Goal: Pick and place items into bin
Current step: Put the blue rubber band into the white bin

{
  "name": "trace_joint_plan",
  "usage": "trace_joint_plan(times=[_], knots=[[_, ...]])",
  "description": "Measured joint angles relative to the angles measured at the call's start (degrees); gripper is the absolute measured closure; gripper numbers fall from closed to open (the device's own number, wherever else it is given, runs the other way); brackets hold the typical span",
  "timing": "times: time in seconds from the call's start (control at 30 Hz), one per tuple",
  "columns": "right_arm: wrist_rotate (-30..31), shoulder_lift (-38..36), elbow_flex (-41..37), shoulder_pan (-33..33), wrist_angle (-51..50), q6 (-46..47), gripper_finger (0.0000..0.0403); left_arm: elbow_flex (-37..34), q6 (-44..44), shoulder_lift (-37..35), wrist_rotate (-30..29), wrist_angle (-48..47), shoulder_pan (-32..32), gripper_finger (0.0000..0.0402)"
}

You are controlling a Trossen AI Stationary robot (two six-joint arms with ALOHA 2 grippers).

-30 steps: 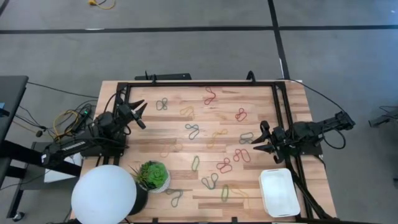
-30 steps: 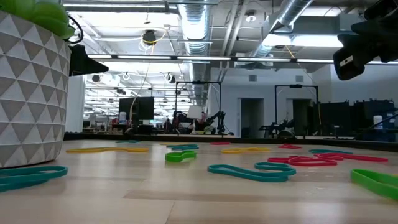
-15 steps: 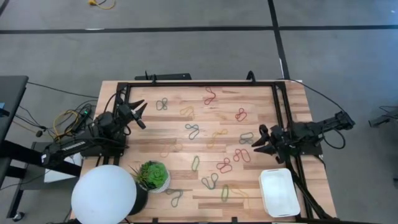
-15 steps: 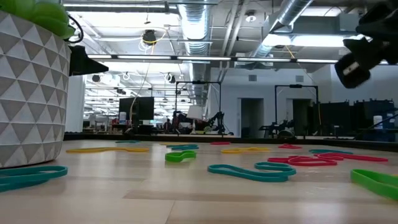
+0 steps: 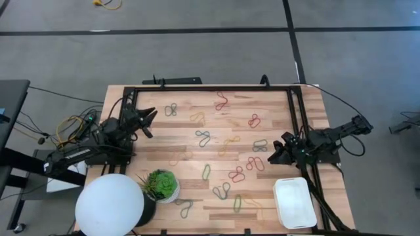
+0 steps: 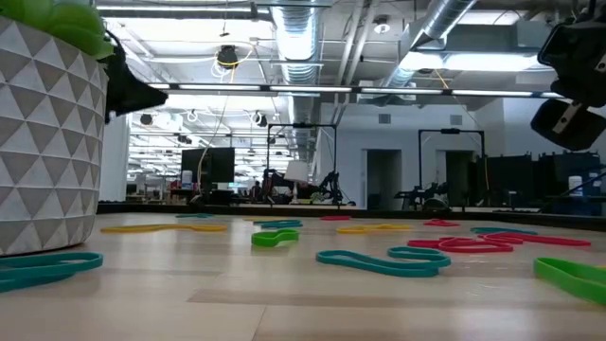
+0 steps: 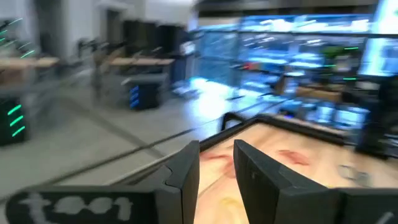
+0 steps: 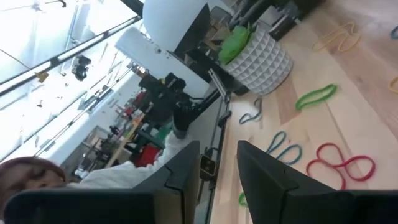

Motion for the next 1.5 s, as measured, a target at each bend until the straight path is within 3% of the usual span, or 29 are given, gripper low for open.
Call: trace_joint_plan(times=[0.13,0.23,0.33,0.47,0.6,0.87,1.07,1.27,1.5], knots=[[0.0,0.0,0.0,0.0,0.0,-1.2,0.0301,0.6,3.9,0.0,7.7,7.5,0.0,0.0313],[1.5,0.0,0.0,-0.3,0.0,-11.9,0.0301,4.3,4.2,0.3,8.3,7.3,0.0,0.0313],[4.2,0.0,-0.1,-0.9,1.2,-24.5,0.0301,9.3,4.2,2.0,8.8,1.4,0.0,0.0313],[13.3,0.0,-0.1,-2.5,10.8,-44.6,0.0301,14.9,4.8,6.7,10.4,-3.4,-0.3,0.0313],[14.6,0.0,-0.1,-3.6,19.6,-57.1,0.0301,19.1,8.6,13.2,10.7,-3.6,-1.6,0.0313],[14.8,0.0,-0.1,-3.6,24.6,-55.6,0.0301,26.2,12.4,28.0,6.4,-5.4,-3.7,0.0313],[26.3,-0.1,-0.1,-5.4,27.5,-64.7,0.0301,26.2,9.8,38.6,4.2,-5.1,-3.8,0.0313],[29.3,-0.1,-0.1,-7.7,27.6,-64.6,0.0301,26.2,13.0,46.9,-1.2,10.6,-3.6,0.0313],[29.9,-0.1,-0.1,-9.6,22.4,-64.4,0.0301,26.2,14.4,51.5,3.7,21.2,-3.7,0.0313]])
